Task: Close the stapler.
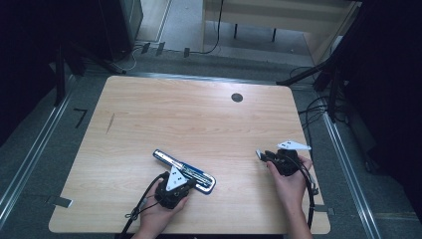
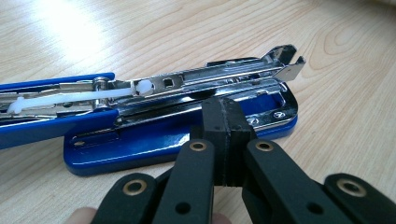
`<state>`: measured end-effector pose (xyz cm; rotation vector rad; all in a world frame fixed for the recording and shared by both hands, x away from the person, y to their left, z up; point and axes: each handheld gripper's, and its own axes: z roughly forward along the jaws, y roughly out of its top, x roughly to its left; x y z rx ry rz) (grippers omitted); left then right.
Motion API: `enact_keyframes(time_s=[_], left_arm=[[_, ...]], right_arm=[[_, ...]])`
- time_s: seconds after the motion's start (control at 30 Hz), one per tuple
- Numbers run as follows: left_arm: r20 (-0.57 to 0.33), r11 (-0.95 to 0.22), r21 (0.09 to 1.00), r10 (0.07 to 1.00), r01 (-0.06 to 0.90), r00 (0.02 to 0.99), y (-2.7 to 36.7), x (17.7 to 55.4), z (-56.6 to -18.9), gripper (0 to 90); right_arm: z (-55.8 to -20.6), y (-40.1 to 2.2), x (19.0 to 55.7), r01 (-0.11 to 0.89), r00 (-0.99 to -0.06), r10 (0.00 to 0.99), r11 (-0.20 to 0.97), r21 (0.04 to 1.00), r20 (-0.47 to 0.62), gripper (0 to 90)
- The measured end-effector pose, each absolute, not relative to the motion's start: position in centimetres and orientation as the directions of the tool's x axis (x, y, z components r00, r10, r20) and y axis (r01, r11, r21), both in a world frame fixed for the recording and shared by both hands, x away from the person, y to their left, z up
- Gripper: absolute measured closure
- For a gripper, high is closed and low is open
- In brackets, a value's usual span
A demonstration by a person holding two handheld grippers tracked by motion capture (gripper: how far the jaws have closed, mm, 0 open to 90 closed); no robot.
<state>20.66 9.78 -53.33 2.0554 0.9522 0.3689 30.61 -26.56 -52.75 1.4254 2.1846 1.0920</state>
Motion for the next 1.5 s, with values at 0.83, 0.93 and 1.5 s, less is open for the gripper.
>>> enact_keyframes(time_s=[0.83, 0.93, 1.5], left_arm=[[-0.069, -0.377, 0.782, 0.738, 0.496, 0.671, 9.7, 20.6, -53.3, 90.0], [-0.068, -0.378, 0.782, 0.738, 0.496, 0.671, 9.7, 20.6, -53.3, 90.0], [-0.07, -0.378, 0.782, 0.738, 0.496, 0.672, 9.7, 20.7, -53.3, 90.0]], right_arm=[[-54.1, -25.9, 31.2, 0.656, -0.439, 0.889, 0.219, 0.722, 0.13, 75.0], [-54.1, -25.9, 31.3, 0.654, -0.441, 0.889, 0.222, 0.723, 0.126, 77.2], [-53.6, -25.7, 30.7, 0.63, -0.466, 0.878, 0.244, 0.738, 0.108, 79.9]])
